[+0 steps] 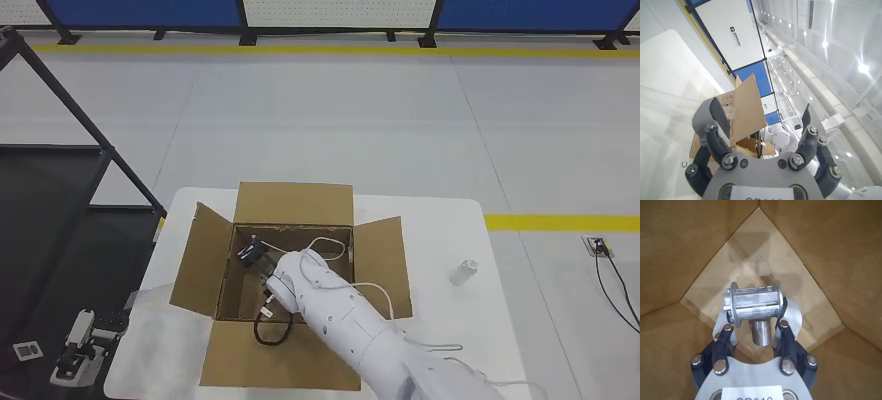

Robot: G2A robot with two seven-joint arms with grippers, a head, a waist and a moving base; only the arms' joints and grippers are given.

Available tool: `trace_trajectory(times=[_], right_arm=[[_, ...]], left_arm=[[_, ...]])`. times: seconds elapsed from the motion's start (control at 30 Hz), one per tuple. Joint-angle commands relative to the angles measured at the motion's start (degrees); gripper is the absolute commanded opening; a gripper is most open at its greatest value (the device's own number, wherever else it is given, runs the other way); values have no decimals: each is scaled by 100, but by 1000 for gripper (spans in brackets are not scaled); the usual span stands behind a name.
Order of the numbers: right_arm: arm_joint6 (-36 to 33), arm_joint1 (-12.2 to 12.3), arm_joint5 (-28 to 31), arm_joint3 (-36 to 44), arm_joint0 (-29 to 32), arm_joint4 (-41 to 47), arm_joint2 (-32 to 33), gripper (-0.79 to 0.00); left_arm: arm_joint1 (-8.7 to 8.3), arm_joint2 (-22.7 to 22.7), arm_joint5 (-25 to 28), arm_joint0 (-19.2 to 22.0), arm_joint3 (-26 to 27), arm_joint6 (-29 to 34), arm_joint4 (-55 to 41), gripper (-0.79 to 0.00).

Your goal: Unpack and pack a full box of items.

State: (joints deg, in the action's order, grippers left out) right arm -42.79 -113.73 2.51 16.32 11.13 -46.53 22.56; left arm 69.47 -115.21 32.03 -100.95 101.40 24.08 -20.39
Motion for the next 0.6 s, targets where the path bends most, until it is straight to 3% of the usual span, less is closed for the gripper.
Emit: trace_trajectory(times=[0.0,0.17,0.27,0.57], right_arm=[[31,-52,43,-127,-29,11,17,-480],[74,-118,132,-295,-50,26,37,-397],[74,-123,165,-315,-51,30,36,-200],[180,-116,202,-345,-72,43,46,-111]], left_arm=[[1,-6,-1,4,-2,0,-8,0],[6,-13,5,8,-10,-11,-6,0],[9,-9,-8,11,-13,-19,5,0],[19,42,-46,40,16,-42,71,0]])
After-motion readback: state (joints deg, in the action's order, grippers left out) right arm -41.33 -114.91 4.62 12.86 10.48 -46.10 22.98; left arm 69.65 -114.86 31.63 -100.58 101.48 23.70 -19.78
